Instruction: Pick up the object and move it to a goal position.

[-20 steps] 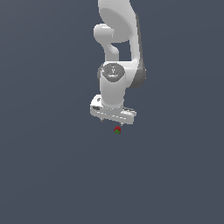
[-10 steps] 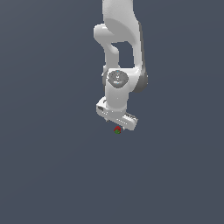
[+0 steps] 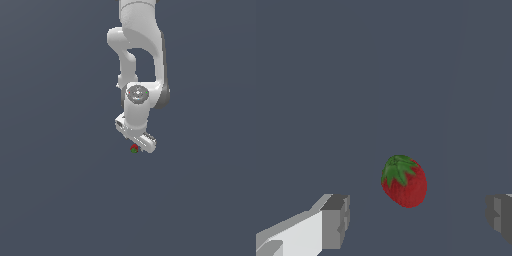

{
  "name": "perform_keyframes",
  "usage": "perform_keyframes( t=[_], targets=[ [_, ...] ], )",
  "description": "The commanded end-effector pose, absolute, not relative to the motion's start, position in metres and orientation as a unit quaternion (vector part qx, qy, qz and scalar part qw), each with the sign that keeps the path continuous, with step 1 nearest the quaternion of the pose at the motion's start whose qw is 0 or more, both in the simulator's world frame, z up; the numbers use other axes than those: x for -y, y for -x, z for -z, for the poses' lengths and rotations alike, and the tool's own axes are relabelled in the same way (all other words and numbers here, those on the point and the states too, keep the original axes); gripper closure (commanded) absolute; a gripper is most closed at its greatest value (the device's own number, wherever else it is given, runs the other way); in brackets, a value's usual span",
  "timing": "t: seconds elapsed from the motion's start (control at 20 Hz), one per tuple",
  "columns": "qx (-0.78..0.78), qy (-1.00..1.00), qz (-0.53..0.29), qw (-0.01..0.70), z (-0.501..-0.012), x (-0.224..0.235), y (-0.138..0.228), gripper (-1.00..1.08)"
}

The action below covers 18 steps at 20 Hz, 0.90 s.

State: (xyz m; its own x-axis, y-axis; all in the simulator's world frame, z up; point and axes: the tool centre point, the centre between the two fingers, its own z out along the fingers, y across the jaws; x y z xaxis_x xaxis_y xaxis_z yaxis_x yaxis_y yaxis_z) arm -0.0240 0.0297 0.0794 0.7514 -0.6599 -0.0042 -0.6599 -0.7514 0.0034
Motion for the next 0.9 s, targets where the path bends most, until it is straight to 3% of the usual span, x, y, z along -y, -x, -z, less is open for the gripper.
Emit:
perform_keyframes(
  t=[0.0,0.85],
  targets=[
    [0.368,-0.93,0.001,0.0,-0.076,-0.031,0.025,-0.92],
    [0.382,-0.924,0.0,0.0,-0.046,-0.033,0.027,-0.92]
  ],
)
